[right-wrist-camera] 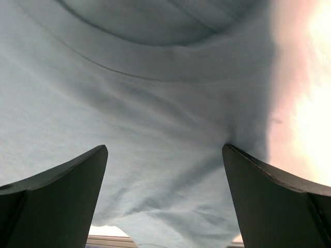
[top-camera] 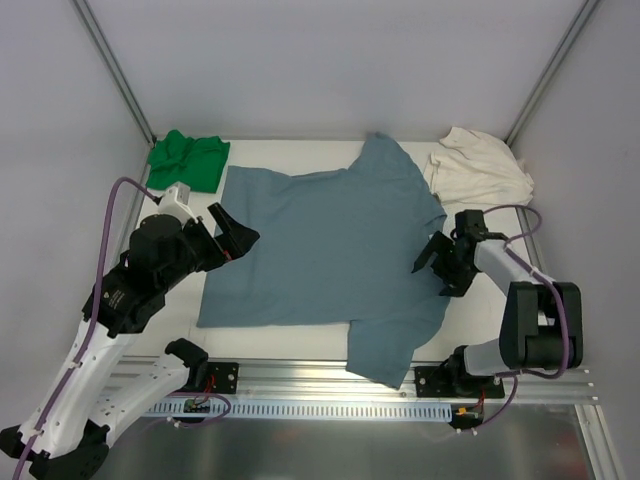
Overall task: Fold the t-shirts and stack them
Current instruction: Flatten out the tshirt
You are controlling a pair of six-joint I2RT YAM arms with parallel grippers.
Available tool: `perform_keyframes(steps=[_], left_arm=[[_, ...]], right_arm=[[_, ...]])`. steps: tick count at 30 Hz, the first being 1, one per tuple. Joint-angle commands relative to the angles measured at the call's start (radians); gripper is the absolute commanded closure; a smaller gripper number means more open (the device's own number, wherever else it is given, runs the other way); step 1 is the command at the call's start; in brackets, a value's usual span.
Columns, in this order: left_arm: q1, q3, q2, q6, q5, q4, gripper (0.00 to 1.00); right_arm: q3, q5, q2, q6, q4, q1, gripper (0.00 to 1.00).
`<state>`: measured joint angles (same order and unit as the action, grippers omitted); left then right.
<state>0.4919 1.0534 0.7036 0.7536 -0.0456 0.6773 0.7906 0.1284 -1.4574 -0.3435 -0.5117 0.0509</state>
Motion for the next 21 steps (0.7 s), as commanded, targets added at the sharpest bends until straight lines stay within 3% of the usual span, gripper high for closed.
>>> perform_keyframes(steps=[1, 8, 13, 16, 21], left_arm=[[0.01, 0.056, -0.013, -0.037, -0.045, 0.039, 0.01], [0.01, 0.086, -0.027, -0.039, -0.074, 0.064, 0.01], [0.01, 0.065, -0.029, -0.031, -0.068, 0.05, 0.01], [0.01, 0.008, -0.03, -0.03, -0.028, -0.001, 0.01], [0.01, -0.073, -0.038, -0.04, 0.027, -0.108, 0.01]], right_arm=[[-0.043, 0.042, 0.12, -0.049, -0.056, -0.046, 0.0], [-0.041, 0.013, 0.305, -0.054, -0.161, -0.085, 0.01], [0.013, 0.124, 0.364, -0.016, -0.16, -0.091, 0.0], [0.103, 0.203, 0.319, 0.006, -0.123, -0.077, 0.01], [0.391, 0.278, 0.05, 0.044, -0.119, -0.026, 0.0]])
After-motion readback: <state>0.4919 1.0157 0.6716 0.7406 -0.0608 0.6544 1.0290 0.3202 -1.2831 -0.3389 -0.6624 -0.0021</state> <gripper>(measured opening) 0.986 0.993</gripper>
